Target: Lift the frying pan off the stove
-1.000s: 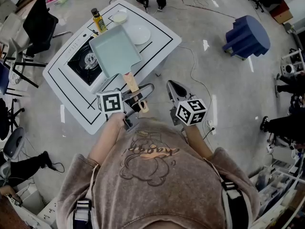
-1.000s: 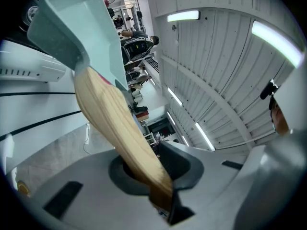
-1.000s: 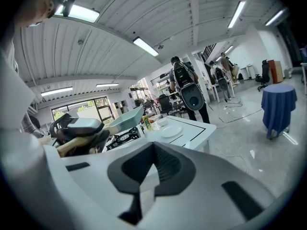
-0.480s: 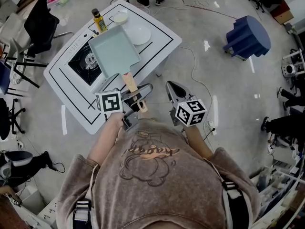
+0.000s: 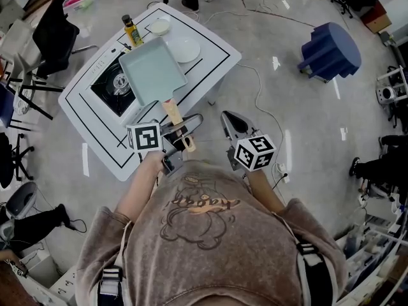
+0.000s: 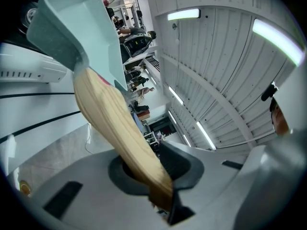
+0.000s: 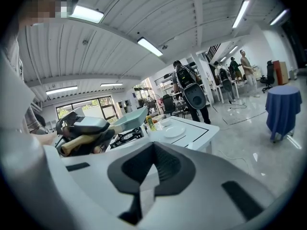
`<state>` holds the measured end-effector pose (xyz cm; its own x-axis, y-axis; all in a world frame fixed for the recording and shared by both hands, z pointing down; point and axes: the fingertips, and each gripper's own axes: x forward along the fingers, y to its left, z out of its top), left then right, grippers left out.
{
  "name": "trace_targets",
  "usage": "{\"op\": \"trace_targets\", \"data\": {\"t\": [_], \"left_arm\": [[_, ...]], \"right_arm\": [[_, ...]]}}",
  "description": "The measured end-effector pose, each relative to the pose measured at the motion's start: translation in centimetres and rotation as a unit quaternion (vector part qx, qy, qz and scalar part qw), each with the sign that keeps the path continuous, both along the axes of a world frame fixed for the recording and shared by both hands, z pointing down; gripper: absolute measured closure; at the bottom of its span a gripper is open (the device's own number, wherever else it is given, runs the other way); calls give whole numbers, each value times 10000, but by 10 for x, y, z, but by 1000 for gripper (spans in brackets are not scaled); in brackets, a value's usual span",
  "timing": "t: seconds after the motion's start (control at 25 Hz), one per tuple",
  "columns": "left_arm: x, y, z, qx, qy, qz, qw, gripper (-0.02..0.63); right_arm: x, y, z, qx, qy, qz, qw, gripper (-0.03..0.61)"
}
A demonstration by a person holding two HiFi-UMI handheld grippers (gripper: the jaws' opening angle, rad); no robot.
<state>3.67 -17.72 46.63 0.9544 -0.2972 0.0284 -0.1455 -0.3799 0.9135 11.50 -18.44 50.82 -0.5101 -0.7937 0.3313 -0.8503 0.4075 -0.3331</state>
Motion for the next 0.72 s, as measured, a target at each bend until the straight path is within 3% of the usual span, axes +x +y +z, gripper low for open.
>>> {"op": "trace_targets", "data": {"t": [0.6,0.72], "left_arm": [[0,1,-1,-72,102,-49,9999,546],[-6,0,4,-182,-23,-122,9998,546]], "right_arm": [[0,3,0,16,-58,-6,10000,580],[-2,2,0,3,-57,-18,10000,580]]}}
